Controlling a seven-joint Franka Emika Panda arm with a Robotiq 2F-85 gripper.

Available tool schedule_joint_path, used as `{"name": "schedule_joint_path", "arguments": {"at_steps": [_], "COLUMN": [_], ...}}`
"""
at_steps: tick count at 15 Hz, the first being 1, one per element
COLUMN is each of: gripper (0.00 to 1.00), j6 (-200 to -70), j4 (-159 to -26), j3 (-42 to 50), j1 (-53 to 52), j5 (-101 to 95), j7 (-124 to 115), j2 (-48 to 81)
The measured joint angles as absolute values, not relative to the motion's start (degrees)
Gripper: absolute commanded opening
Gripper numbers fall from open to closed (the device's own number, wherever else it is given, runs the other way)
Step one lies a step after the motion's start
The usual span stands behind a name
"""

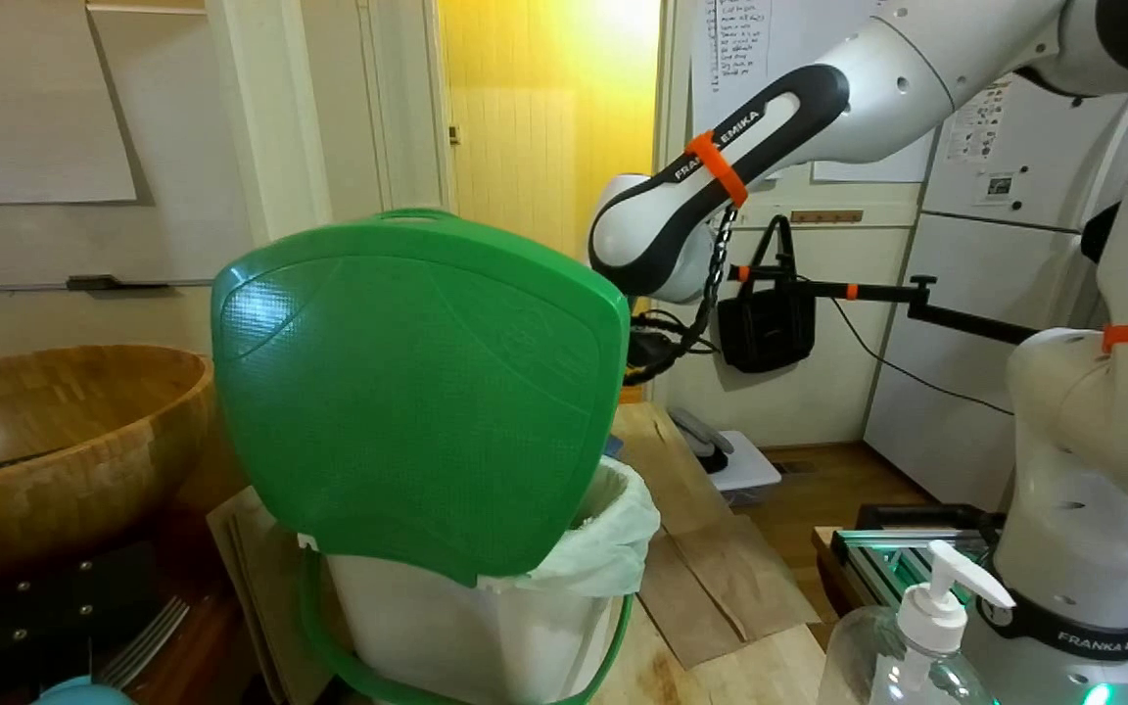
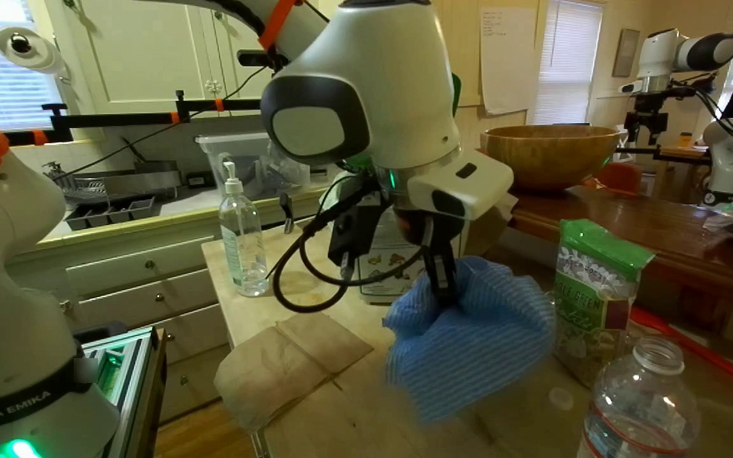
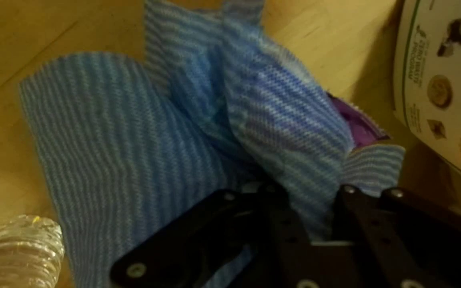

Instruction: Open the bin, take the blue object and then put it back, then close the bin

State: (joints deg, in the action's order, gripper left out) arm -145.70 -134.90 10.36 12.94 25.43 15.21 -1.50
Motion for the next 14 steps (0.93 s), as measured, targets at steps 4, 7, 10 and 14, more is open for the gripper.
{"name": "schedule_joint_path", "arguments": {"at_steps": [4,7,10,14], "gripper": [0.04,0.04,0.04,0.04], "j6": [-144.62,-141.84,-140.44,-139.25], "j4": [-134.60,-133.04,-130.69,-127.41], "j3": [10.44,10.94,11.45,12.39], "j1": [12.26,11.20,10.06,6.78], "j5": [25.48,25.48,25.48,28.76], "j7": [16.54,17.41,18.14,20.67], "j2": [-6.04,-9.43,-12.10,-13.85]}}
